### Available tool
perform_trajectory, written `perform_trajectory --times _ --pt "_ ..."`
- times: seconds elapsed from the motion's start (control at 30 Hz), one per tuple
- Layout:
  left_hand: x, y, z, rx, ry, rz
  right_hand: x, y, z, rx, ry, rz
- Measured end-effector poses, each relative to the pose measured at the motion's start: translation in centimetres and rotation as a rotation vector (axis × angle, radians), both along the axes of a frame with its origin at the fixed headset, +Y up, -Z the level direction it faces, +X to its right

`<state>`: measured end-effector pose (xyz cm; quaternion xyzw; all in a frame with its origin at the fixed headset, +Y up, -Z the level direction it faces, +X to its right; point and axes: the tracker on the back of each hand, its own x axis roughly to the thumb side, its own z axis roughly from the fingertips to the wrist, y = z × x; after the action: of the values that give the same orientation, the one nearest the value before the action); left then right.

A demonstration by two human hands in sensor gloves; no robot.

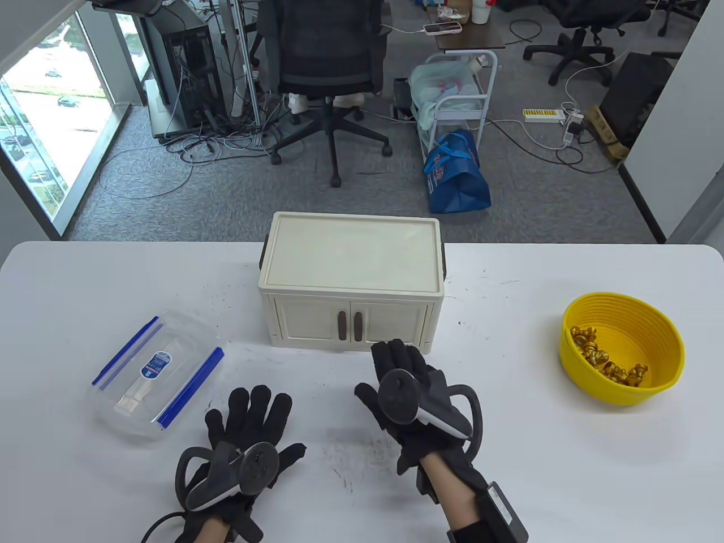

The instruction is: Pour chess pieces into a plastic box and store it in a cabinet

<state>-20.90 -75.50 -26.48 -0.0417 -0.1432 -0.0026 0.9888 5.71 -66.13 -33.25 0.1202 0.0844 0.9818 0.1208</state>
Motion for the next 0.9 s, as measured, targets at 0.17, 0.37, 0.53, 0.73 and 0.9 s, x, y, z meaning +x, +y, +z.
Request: perform_trajectory --times 0.17,0.37,0.53,0.73,0.9 --pt "-0.4 0.1 -0.1 -0.005 0.014 0.005 -1.0 0.8 -3.4 -0.097 -0.149 -0.178" --pt "-0.6 0.1 -0.2 -0.017 0.026 0.009 -1.6 -0.4 -7.5 -0.249 -0.346 -0.260" --pt "-0.6 0.2 -0.2 -0.025 0.029 -0.001 -1.6 -1.9 -10.0 -0.386 -0.432 -0.393" --pt "-0.6 0.2 -0.3 -0.029 0.030 -0.006 -1.6 -3.8 -11.3 -0.467 -0.456 -0.442" --pt "-0.5 0.1 -0.3 -0.041 0.031 -0.010 -1.5 -4.2 -11.3 -0.485 -0.465 -0.519"
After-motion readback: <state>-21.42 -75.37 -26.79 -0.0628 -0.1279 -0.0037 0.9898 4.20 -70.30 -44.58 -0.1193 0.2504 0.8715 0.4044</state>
